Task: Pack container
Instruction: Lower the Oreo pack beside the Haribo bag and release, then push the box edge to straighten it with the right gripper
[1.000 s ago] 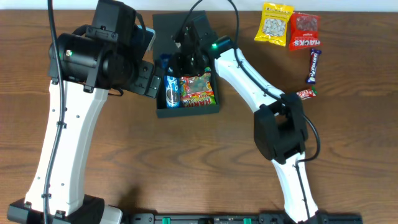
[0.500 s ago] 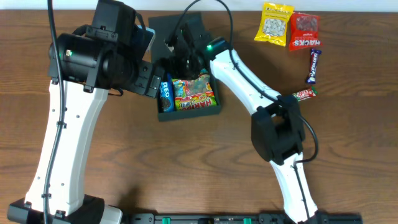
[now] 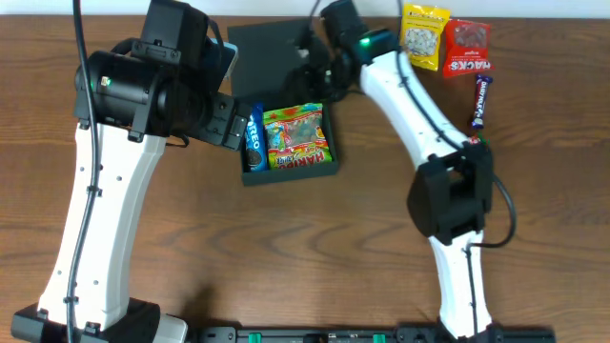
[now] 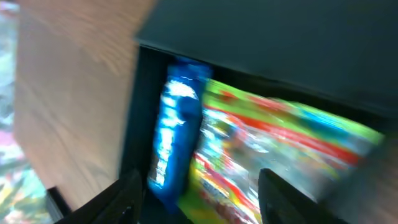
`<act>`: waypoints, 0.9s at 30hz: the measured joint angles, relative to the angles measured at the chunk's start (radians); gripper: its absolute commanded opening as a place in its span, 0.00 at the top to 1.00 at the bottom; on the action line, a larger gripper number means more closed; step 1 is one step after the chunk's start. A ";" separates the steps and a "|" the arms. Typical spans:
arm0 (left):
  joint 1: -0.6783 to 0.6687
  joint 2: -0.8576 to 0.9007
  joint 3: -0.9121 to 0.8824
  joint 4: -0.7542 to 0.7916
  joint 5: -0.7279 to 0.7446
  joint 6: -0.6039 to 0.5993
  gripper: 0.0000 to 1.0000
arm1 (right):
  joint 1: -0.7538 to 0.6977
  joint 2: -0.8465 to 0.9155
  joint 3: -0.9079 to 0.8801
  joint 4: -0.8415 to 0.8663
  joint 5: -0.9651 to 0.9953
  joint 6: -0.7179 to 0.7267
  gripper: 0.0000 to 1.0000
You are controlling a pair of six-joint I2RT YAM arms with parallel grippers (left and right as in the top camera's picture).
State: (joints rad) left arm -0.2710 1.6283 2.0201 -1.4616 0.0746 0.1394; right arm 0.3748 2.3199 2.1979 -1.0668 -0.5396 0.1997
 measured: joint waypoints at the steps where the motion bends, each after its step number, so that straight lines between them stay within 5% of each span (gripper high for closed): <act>1: 0.000 0.000 0.000 0.000 0.000 0.000 0.05 | -0.015 -0.014 0.000 -0.034 0.036 -0.005 0.41; 14: 0.000 0.000 0.000 0.000 0.000 0.000 0.05 | 0.015 -0.003 -0.034 -0.145 0.340 -0.059 0.52; 16: 0.000 0.000 0.000 0.000 0.000 0.000 0.05 | 0.022 0.034 -0.035 -0.145 0.352 -0.061 0.61; 20: 0.000 0.000 0.000 0.000 0.000 0.000 0.05 | 0.023 0.088 -0.039 -0.146 0.351 -0.072 0.98; 27: 0.000 0.000 0.000 0.000 0.000 0.000 0.05 | 0.027 0.093 -0.037 -0.165 0.389 -0.058 0.99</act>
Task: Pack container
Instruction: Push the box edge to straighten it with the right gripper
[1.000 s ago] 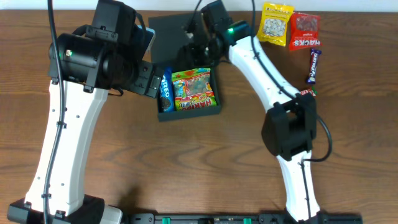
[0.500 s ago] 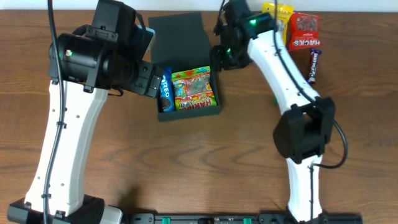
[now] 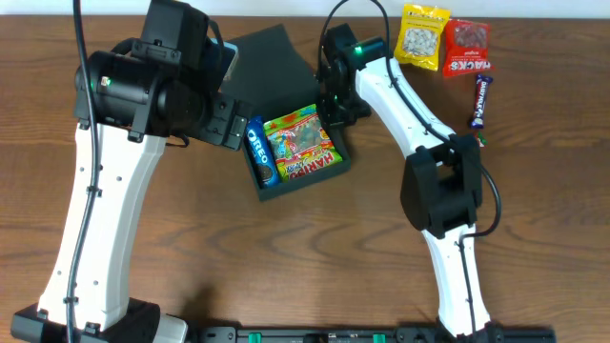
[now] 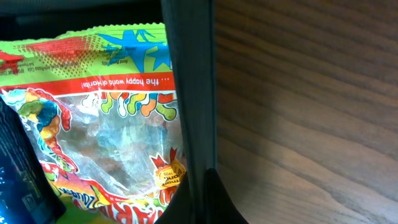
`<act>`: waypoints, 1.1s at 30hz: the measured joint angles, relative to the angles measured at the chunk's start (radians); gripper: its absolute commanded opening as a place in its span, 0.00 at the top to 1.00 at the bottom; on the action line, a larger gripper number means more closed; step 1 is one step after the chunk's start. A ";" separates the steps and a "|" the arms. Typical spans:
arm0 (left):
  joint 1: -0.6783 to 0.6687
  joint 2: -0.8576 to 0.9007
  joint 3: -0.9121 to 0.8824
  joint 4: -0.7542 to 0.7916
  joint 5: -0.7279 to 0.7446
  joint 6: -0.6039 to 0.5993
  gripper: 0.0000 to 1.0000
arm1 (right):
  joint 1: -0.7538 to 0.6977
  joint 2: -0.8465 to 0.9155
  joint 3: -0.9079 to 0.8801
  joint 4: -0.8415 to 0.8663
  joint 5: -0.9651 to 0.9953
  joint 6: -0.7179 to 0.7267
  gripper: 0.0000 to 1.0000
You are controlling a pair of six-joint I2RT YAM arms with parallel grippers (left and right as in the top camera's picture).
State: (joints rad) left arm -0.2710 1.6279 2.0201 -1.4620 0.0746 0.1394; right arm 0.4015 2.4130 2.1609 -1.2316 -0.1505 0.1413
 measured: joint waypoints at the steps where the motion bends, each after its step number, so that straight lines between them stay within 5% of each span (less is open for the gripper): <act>1: 0.000 0.000 0.000 0.000 0.000 0.000 0.05 | 0.000 0.000 0.002 -0.010 0.007 0.008 0.99; 15: 0.000 0.000 0.000 0.000 0.000 0.000 0.05 | -0.002 0.000 0.005 -0.107 0.037 0.255 0.99; 33: 0.000 0.000 0.000 0.000 0.000 0.000 0.05 | -0.058 0.000 0.005 -0.158 0.089 0.268 0.99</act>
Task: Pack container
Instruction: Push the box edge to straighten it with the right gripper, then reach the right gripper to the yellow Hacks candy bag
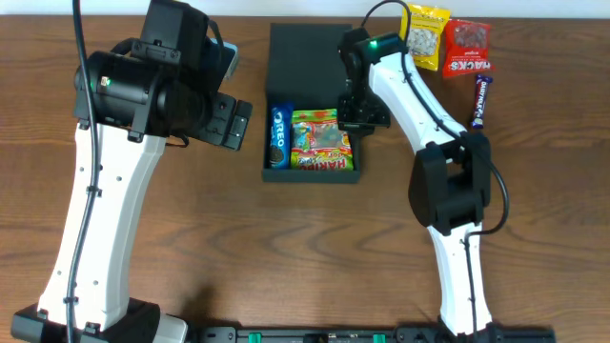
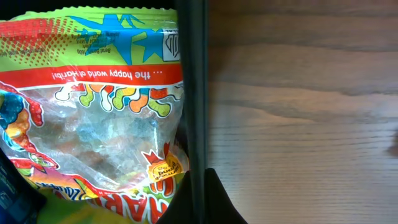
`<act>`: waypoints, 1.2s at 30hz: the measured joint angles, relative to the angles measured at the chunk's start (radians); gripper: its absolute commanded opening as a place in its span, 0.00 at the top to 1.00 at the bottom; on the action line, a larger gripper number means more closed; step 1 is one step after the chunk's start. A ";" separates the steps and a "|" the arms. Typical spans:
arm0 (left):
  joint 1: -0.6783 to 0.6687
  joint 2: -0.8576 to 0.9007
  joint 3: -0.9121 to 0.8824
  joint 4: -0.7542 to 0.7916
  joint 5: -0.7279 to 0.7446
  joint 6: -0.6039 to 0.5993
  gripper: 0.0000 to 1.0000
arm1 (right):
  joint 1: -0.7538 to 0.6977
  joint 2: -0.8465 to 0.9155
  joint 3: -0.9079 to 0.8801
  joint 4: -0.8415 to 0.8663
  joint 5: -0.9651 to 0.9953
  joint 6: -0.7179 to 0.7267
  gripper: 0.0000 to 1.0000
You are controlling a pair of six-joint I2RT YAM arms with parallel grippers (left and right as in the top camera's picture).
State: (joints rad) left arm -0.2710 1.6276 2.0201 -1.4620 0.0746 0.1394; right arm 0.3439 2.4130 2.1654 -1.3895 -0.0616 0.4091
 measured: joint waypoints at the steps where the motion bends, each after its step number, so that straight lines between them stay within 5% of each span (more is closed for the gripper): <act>1: 0.000 0.000 0.000 0.000 0.000 0.000 0.05 | -0.001 0.000 0.000 0.000 0.002 -0.004 0.86; 4: 0.000 0.000 0.000 0.000 0.000 0.000 0.05 | -0.003 0.005 -0.002 0.003 0.027 -0.016 0.09; 5: 0.000 0.000 0.000 0.000 0.000 0.000 0.05 | -0.007 0.011 -0.002 0.002 0.038 -0.023 0.01; 17: 0.000 0.000 0.000 -0.026 0.000 0.000 0.05 | -0.074 -0.107 0.124 0.027 -0.011 -0.174 0.01; 24: 0.000 0.000 0.000 -0.018 0.014 -0.006 0.05 | -0.265 -0.309 0.194 0.131 -0.008 -0.301 0.01; 36: 0.000 0.023 0.000 0.224 0.050 -0.003 0.05 | -0.543 -0.270 0.140 0.087 -0.018 -0.399 0.01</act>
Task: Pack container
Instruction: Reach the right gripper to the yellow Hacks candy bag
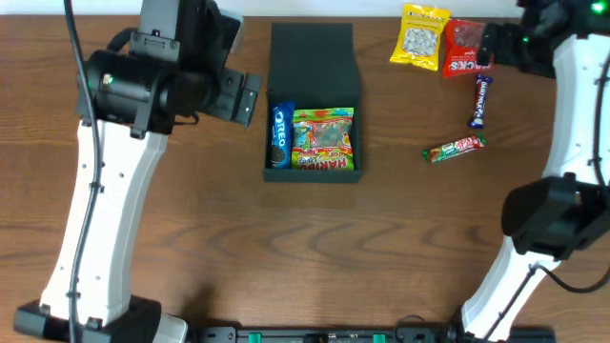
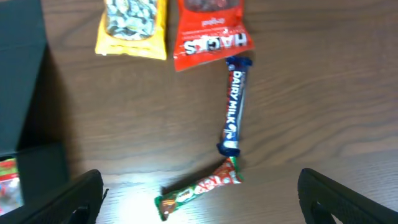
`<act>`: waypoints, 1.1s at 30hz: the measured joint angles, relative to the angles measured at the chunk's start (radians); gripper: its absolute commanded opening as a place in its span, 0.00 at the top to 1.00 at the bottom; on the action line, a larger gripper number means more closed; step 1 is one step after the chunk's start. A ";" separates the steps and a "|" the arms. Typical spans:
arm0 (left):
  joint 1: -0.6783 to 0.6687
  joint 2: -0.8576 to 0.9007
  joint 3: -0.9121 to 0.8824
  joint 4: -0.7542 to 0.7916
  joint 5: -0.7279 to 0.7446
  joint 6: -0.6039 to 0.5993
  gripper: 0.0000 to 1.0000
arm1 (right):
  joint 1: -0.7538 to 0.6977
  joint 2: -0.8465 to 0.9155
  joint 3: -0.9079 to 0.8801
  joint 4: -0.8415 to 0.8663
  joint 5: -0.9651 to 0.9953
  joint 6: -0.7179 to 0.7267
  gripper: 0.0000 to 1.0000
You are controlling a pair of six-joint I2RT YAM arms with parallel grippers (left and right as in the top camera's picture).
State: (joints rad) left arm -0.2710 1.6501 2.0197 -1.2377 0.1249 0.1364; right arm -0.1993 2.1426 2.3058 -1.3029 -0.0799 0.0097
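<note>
The black container (image 1: 314,174) lies open at mid-table with its lid (image 1: 313,55) folded back. Inside it are a blue Oreo pack (image 1: 279,136) and a Haribo bag (image 1: 323,140). To its right a green-red bar (image 2: 198,188), a Dairy Milk bar (image 2: 233,106), a red Hacks bag (image 2: 211,31) and a yellow snack bag (image 2: 130,25) lie loose. My right gripper (image 2: 199,200) hangs wide open high over these snacks, near the Hacks bag (image 1: 465,48) in the overhead view. The left gripper (image 1: 252,97) hovers left of the container, apart from it.
The brown wooden table (image 1: 381,248) runs to a white wall at the back. The left arm's white links (image 1: 95,191) stand over the left side and the right arm's links (image 1: 572,143) over the far right edge.
My right gripper was pinched on the container's right wall; now it has let go, stands open and is over the loose snacks at back right. The container stays put. The left arm sits slightly farther back.
The container lay further left with my right gripper by its lid. Then the gripper was shut on the right wall with the container turned askew. Then the container stood square and further right. Now it is released there and the gripper is over the snacks.
</note>
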 measured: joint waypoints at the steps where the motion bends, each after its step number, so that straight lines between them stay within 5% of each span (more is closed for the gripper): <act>1: 0.000 0.021 0.000 0.016 0.000 0.003 0.05 | -0.008 0.000 -0.014 0.005 -0.007 -0.016 0.01; 10: 0.000 0.241 -0.003 0.157 0.003 0.021 0.05 | -0.014 0.000 -0.142 0.230 -0.021 -0.125 0.17; 17: 0.000 0.246 -0.005 0.202 0.003 -0.005 0.05 | -0.014 0.023 -0.180 0.424 -0.017 -0.100 0.24; 27: 0.000 0.246 -0.005 0.225 0.003 -0.006 0.05 | 0.055 0.208 -0.188 0.792 -0.043 -0.032 0.11; 33: 0.000 0.246 -0.005 0.224 0.003 -0.006 0.05 | 0.167 0.311 -0.188 1.039 -0.058 -0.021 0.13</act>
State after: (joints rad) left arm -0.2710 1.8961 2.0151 -1.0138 0.1280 0.1303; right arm -0.0326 2.4535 2.1178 -0.2638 -0.1383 -0.0116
